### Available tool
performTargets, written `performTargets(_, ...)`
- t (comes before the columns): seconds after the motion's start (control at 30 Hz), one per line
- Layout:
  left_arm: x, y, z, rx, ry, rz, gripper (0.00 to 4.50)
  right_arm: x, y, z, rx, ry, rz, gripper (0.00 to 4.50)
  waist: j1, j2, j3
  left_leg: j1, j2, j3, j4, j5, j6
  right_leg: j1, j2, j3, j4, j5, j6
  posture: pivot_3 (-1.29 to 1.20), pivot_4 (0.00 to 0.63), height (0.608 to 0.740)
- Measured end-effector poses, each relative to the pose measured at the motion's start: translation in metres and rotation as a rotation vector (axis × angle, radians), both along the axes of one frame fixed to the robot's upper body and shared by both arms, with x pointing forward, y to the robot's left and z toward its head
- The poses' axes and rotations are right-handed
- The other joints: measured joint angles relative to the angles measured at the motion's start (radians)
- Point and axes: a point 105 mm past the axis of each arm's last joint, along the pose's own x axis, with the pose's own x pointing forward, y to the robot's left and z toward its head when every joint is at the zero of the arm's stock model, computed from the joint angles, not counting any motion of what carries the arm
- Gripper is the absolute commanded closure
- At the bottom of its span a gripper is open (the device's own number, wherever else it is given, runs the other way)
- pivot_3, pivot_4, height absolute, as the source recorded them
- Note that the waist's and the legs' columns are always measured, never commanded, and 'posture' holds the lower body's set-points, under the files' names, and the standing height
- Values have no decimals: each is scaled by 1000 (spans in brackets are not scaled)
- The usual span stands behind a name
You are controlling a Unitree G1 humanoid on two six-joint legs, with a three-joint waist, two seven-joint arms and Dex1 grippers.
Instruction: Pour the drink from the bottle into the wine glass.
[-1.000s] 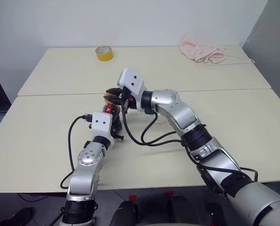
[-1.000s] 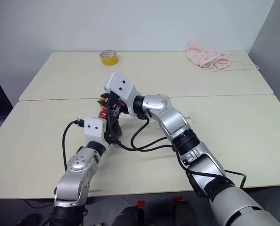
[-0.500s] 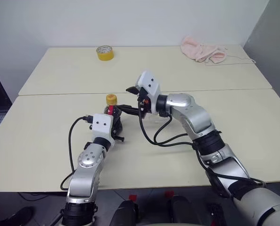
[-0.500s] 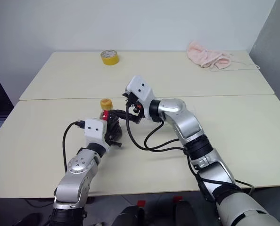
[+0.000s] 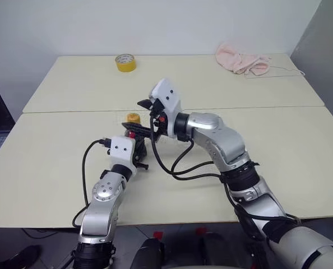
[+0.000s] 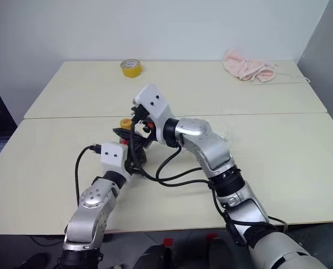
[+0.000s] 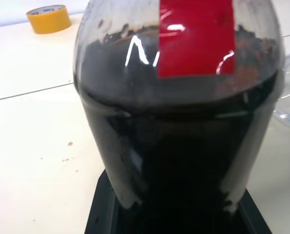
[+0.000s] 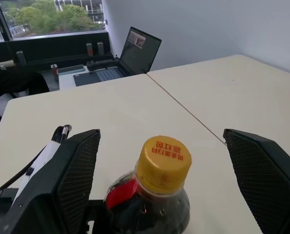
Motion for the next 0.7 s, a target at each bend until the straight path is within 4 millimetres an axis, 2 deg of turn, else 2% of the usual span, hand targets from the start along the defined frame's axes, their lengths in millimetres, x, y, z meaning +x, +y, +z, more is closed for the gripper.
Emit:
performTargets(0.3,-3,0,-4,-9,-7,0,3730,13,-1,-12,-32,-3,-78,174,0,0,0,0,0,0,0,0,0,0,0,0,0,0,0,0,150,740)
performTargets(0.7,-3,0,-4,-10,-7,-2,3730,14,-12,-11,-2,40,-88,174,0,0,0,0,0,0,0,0,0,0,0,0,0,0,0,0,150,740)
